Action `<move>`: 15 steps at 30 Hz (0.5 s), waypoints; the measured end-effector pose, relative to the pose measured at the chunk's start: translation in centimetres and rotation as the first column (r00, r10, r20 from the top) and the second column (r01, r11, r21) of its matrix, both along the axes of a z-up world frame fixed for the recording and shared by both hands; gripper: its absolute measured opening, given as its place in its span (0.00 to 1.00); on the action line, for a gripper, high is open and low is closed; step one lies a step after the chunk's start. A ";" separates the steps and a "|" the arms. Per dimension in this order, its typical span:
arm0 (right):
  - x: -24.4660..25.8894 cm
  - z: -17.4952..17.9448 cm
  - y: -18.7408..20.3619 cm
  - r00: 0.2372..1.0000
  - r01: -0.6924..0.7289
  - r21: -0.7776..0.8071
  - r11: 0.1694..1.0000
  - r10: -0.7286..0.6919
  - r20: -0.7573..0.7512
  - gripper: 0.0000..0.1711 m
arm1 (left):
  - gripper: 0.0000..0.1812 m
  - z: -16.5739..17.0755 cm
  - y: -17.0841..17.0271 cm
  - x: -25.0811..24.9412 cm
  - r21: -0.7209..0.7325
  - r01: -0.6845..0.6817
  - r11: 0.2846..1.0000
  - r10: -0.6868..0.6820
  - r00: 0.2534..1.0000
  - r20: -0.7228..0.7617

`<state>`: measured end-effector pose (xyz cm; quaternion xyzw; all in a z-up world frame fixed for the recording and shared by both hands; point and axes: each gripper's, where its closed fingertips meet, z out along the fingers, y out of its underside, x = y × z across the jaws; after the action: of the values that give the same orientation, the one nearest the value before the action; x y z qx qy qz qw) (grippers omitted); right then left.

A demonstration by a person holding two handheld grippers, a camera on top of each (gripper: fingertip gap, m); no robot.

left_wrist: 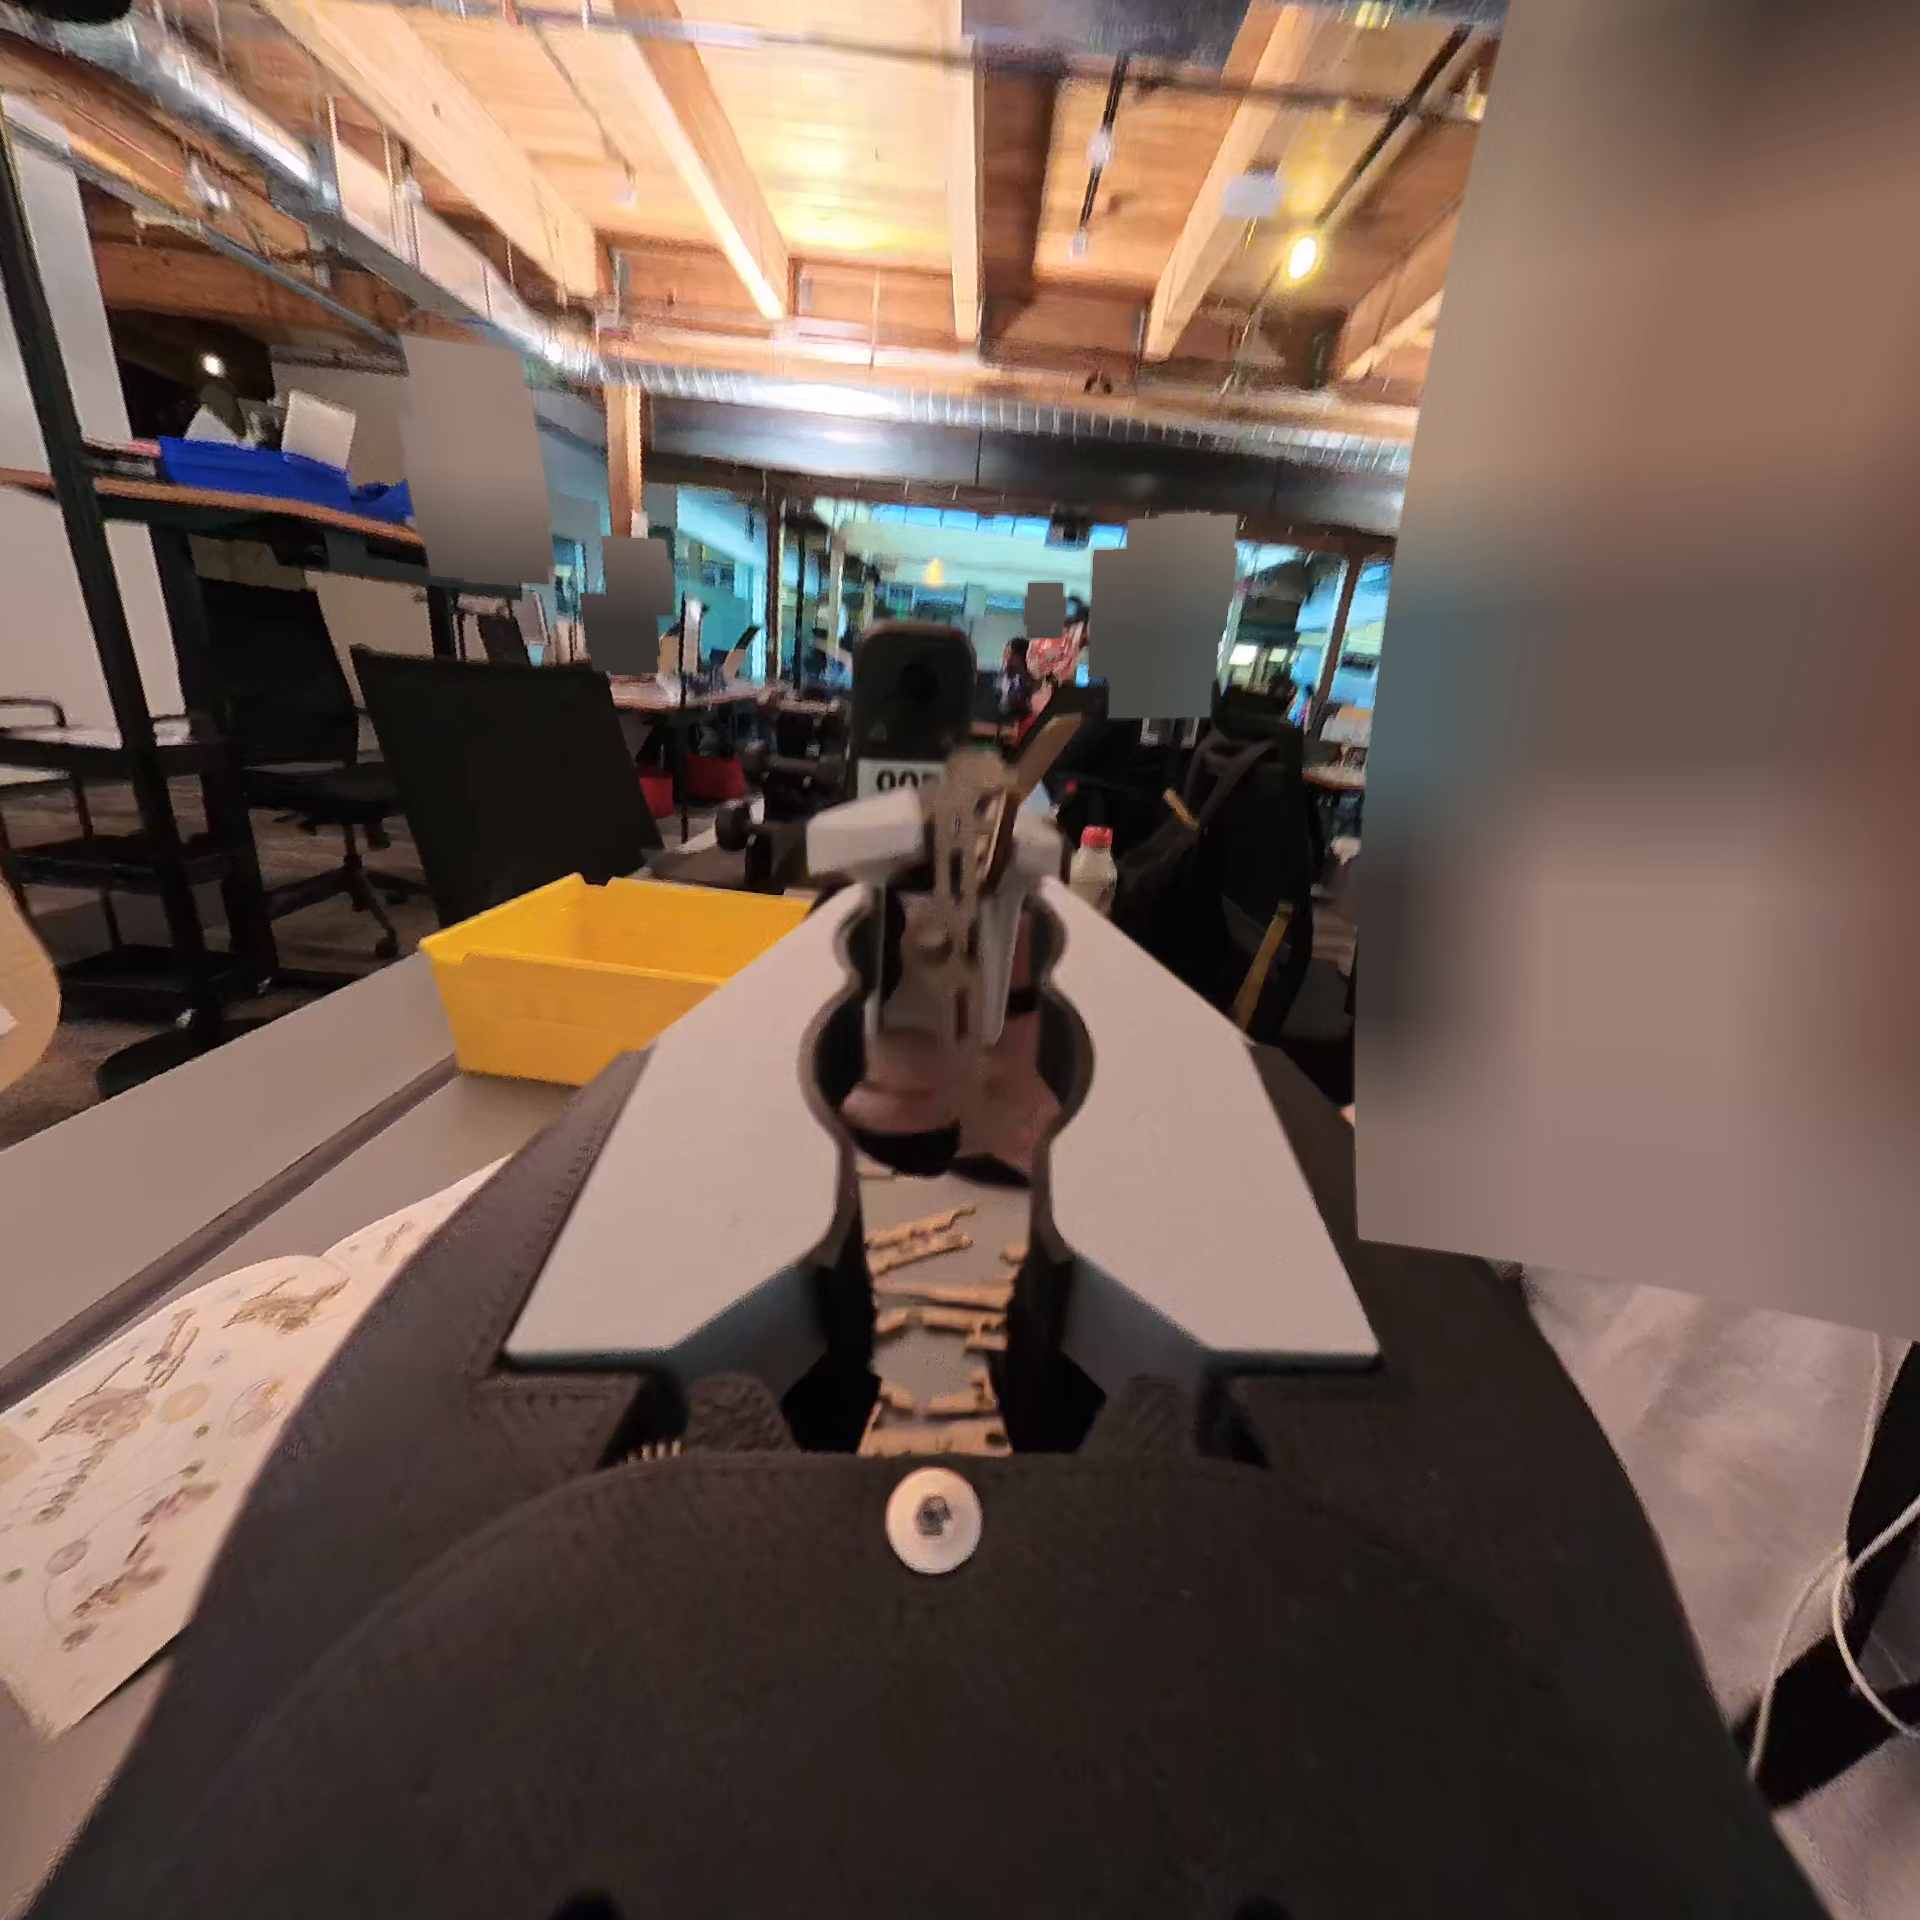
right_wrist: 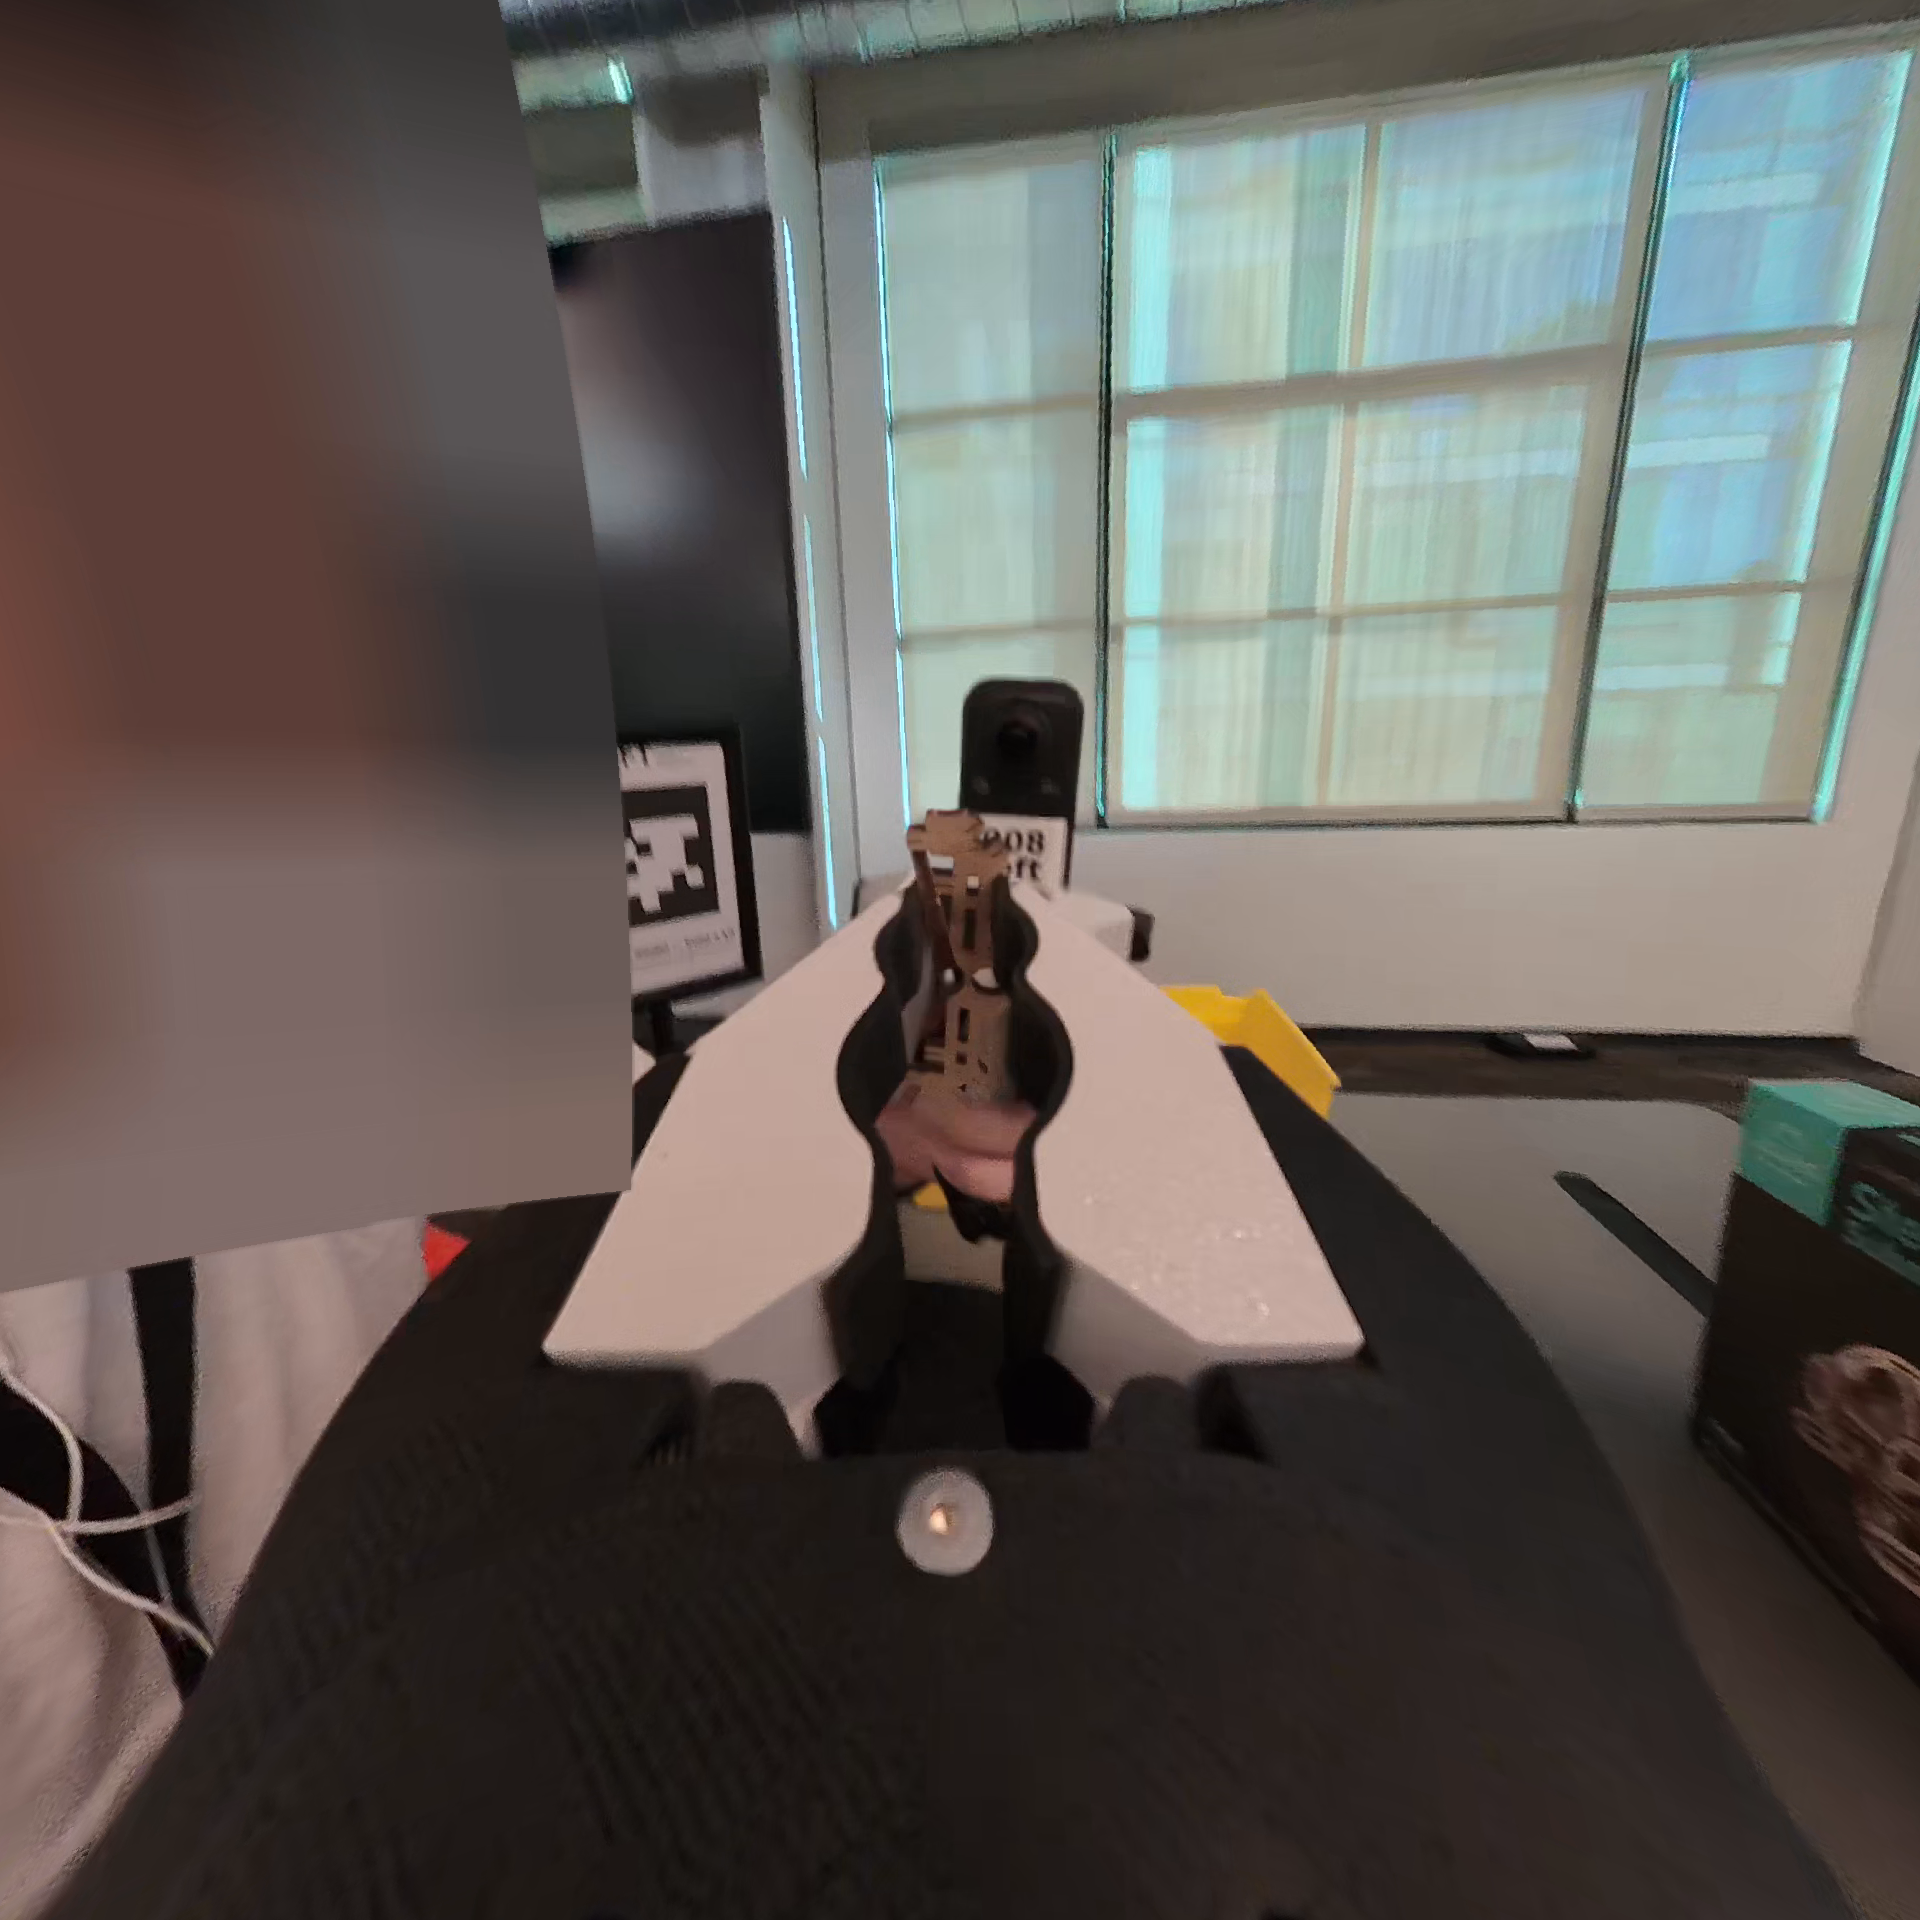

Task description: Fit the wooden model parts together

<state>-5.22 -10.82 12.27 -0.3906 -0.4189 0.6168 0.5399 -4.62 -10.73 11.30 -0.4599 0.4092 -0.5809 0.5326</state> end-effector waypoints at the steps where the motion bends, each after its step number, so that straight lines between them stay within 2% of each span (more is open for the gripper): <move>1: 0.4 0.5 0.0 0.999 -0.019 -0.022 1.000 0.018 -0.036 0.07 | 0.18 -0.4 0.1 0.1 0.010 -0.009 1.000 0.009 0.999 -0.043; 5: 0.7 0.4 0.3 0.999 -0.012 -0.021 1.000 0.011 -0.047 0.06 | 0.19 -0.9 -0.1 0.6 0.068 -0.038 0.997 0.045 0.995 -0.094; 10: 0.2 -0.1 0.2 0.998 -0.044 -0.031 0.999 0.042 -0.057 0.07 | 0.10 -0.8 0.2 0.6 0.080 -0.080 0.994 0.086 0.993 -0.075; 15: -0.3 -0.6 0.2 0.998 -0.059 -0.039 0.997 0.058 -0.040 0.07 | 0.12 -0.8 0.4 0.4 0.156 -0.125 0.980 0.140 0.986 -0.088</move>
<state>-5.55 -10.66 11.68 -0.3769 -0.4071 0.6481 0.5217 -4.21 -10.37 10.50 -0.4730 0.4457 -0.4884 0.5823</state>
